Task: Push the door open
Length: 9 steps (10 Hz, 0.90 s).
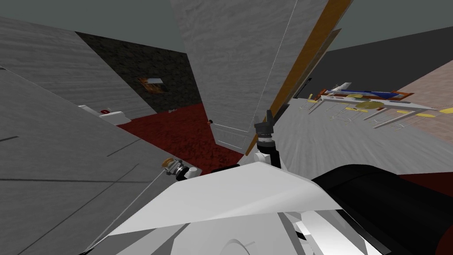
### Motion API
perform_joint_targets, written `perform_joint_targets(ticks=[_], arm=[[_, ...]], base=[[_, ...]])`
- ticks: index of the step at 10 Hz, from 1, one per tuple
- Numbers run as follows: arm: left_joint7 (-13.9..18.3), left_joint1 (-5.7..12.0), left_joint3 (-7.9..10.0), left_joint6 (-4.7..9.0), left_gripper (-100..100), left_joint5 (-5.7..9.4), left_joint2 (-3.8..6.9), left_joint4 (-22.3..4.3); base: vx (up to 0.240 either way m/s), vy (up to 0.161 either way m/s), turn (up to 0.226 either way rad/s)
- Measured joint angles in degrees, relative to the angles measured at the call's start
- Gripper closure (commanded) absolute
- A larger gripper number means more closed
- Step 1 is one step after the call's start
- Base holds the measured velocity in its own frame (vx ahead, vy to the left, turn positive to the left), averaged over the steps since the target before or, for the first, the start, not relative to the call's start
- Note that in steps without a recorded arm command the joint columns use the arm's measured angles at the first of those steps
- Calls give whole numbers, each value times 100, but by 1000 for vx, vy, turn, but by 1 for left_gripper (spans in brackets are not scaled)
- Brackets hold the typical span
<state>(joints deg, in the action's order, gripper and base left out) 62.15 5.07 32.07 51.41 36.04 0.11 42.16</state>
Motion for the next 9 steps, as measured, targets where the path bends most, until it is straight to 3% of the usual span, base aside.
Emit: perform_joint_targets(ticks=[3, 5, 6, 7, 9], arm=[[-43, 0, 167, -11, 100, 35, -39, 5], [-69, 71, 259, 62, 100, 101, 60, -115], [-196, -51, 331, -30, 100, 147, -38, 224], [-237, -13, 366, 7, 100, 163, 1, 219], [-203, 169, 438, 212, 100, 203, 126, -93]], base=[[82, 85, 1], [140, 167, -10], [115, 130, 36], [42, 52, 7], [107, 135, 3]])
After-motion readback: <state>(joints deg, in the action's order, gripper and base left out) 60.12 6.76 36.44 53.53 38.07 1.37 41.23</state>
